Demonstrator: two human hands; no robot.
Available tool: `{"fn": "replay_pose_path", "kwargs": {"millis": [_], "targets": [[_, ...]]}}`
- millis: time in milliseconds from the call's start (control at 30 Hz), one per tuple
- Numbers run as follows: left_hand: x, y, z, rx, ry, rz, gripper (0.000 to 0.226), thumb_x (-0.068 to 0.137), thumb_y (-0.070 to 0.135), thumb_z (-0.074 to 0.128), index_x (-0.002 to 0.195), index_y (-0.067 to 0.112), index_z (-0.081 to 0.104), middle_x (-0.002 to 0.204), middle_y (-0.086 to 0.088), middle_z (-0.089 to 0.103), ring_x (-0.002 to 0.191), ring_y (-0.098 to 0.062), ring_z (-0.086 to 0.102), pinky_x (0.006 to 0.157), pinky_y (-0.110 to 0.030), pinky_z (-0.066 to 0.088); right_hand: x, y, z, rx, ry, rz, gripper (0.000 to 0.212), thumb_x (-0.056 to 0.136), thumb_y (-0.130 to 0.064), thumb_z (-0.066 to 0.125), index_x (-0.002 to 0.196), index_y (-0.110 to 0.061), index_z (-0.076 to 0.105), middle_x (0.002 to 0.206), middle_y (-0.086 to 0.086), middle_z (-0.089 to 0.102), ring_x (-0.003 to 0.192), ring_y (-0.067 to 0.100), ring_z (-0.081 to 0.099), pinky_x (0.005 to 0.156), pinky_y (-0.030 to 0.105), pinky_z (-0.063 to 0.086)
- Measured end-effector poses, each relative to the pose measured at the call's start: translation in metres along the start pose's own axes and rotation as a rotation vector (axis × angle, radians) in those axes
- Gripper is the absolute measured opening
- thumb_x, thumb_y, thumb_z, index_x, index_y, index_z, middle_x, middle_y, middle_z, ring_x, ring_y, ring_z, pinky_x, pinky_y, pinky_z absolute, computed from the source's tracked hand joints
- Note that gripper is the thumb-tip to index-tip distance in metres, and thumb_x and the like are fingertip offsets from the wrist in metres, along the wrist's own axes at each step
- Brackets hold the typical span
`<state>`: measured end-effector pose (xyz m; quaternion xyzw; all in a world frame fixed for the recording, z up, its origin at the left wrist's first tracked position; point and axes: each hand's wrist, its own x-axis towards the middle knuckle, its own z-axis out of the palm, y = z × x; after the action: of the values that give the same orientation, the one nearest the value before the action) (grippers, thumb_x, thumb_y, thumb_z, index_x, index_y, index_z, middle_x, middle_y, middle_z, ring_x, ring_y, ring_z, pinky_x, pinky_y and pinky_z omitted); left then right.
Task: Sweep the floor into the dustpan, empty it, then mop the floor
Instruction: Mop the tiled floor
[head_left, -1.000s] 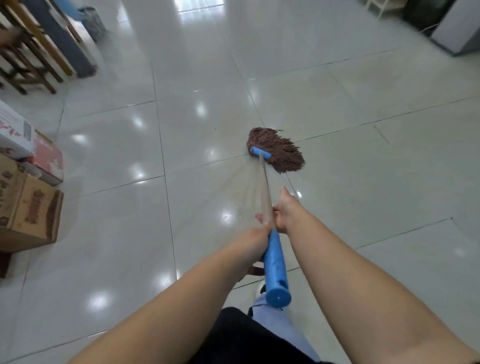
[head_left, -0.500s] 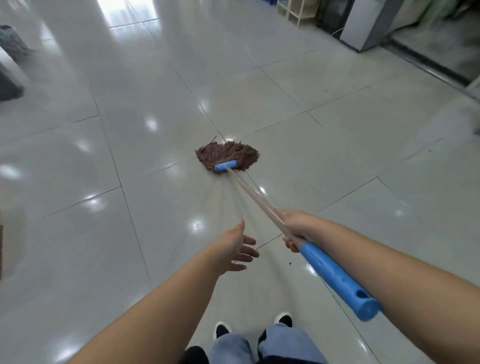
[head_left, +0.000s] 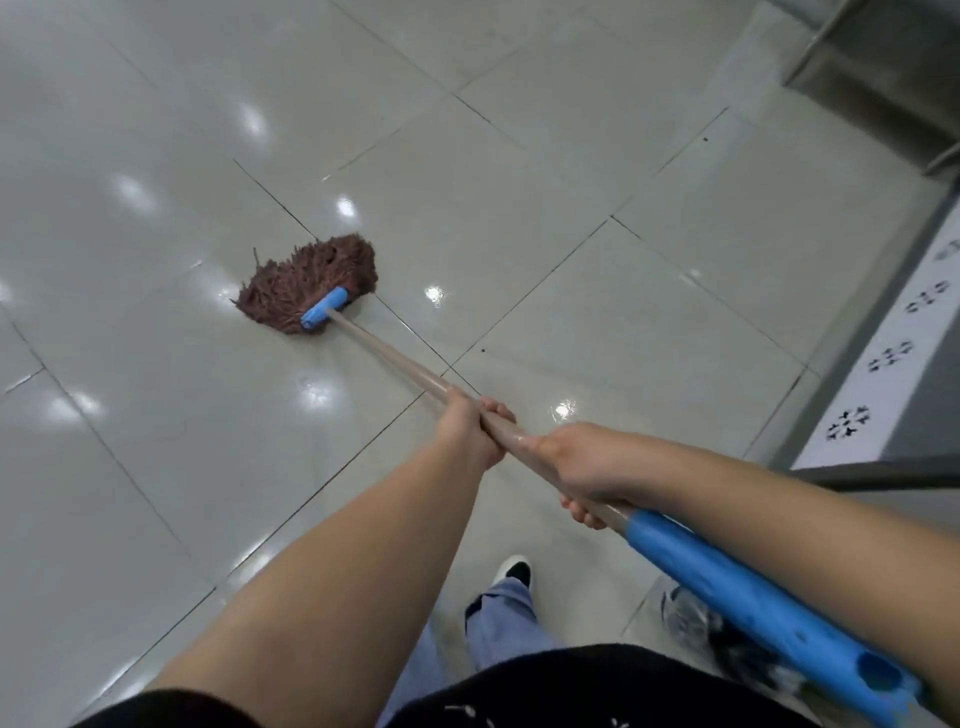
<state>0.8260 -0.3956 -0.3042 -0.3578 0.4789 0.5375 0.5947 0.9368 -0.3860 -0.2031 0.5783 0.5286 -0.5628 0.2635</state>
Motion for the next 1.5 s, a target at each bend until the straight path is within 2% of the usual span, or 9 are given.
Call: {"fn": "replay_pose_path", "kwargs": {"millis": [133,233,533,833,1000,1167,1300,1400,1500], "targets": [[0.005,-0.063,0.008,-0.067,0.003,-0.035,0.047,0.091,0.052,0.048,0.070,0.011,0.039,0.043,0.001,0.039,0.022,-0.010,0.033,0.033,-0.009,0.034,-0.007,0.055,-0.024,-0.041,-0.123,0.026,0.035,0.099,-0.041,0.031,0.110,-0.009,0.039,0.068,0.013,0.049,0.031,0.011,0.054,0.037,0.020,0.049],[0.013,-0.079,0.012,-0.082,0.029,-0.047,0.050,0.090,0.056,0.046,0.070,0.011,0.039,0.040,0.001,0.038,0.023,-0.010,0.033,0.033,-0.009,0.034,0.001,0.069,-0.031,-0.147,-0.087,0.026,0.032,0.099,-0.040,0.029,0.103,-0.010,0.040,0.067,0.010,0.046,0.037,0.012,0.046,0.033,0.014,0.039],[0.057,-0.018,0.040,-0.094,0.010,0.000,0.050,0.094,0.055,0.038,0.068,0.011,0.037,0.032,0.001,0.036,0.022,-0.011,0.032,0.033,-0.009,0.032,0.056,0.003,-0.050,-0.196,-0.041,0.022,0.027,0.101,-0.033,0.028,0.098,-0.009,0.040,0.063,0.011,0.041,0.039,0.016,0.037,0.036,0.014,0.033],[0.107,0.210,0.016,0.057,0.010,0.059,0.048,0.096,0.052,0.032,0.071,0.011,0.036,0.030,0.000,0.033,0.021,-0.011,0.033,0.034,-0.010,0.036,0.145,-0.196,0.018,-0.044,-0.137,0.085,0.041,0.098,-0.046,0.032,0.110,-0.007,0.043,0.064,0.010,0.046,0.038,0.016,0.045,0.037,0.015,0.042],[0.150,0.379,-0.005,0.036,-0.063,0.019,0.052,0.095,0.056,0.034,0.071,0.010,0.039,0.037,-0.002,0.039,0.027,-0.013,0.038,0.037,-0.013,0.040,0.224,-0.351,0.068,0.223,-0.195,0.156,0.050,0.094,-0.053,0.042,0.079,-0.006,0.046,0.042,0.007,0.049,0.026,0.016,0.049,0.036,0.021,0.049],[0.188,0.549,-0.016,0.130,-0.010,0.060,0.055,0.100,0.042,0.031,0.073,-0.001,0.052,0.046,-0.007,0.056,0.042,-0.016,0.054,0.045,-0.021,0.049,0.300,-0.502,0.120,0.279,-0.182,0.167,0.058,0.089,-0.061,0.040,0.069,-0.007,0.047,0.031,0.000,0.044,0.025,0.012,0.041,0.034,0.013,0.037],[0.214,0.640,-0.012,0.188,0.064,0.187,0.043,0.096,0.039,0.040,0.098,-0.003,0.049,0.072,-0.013,0.054,0.060,-0.021,0.054,0.055,-0.031,0.051,0.340,-0.577,0.135,0.235,-0.179,0.144,0.059,0.090,-0.062,0.036,0.068,-0.009,0.043,0.028,0.000,0.042,0.022,0.012,0.038,0.033,0.011,0.037],[0.232,0.665,0.002,0.221,0.062,0.223,0.051,0.093,0.056,0.039,0.101,0.006,0.043,0.067,-0.010,0.050,0.045,-0.019,0.055,0.039,-0.021,0.050,0.357,-0.597,0.128,0.197,-0.141,0.146,0.060,0.088,-0.065,0.036,0.068,-0.009,0.042,0.030,0.000,0.040,0.022,0.011,0.037,0.033,0.011,0.037],[0.246,0.653,0.016,0.275,0.109,0.174,0.047,0.094,0.057,0.033,0.080,0.012,0.037,0.053,-0.001,0.037,0.021,-0.011,0.038,0.032,-0.011,0.037,0.360,-0.587,0.119,0.151,-0.117,0.158,0.062,0.086,-0.069,0.036,0.067,-0.010,0.041,0.035,0.001,0.040,0.025,0.011,0.035,0.034,0.011,0.035]]}}
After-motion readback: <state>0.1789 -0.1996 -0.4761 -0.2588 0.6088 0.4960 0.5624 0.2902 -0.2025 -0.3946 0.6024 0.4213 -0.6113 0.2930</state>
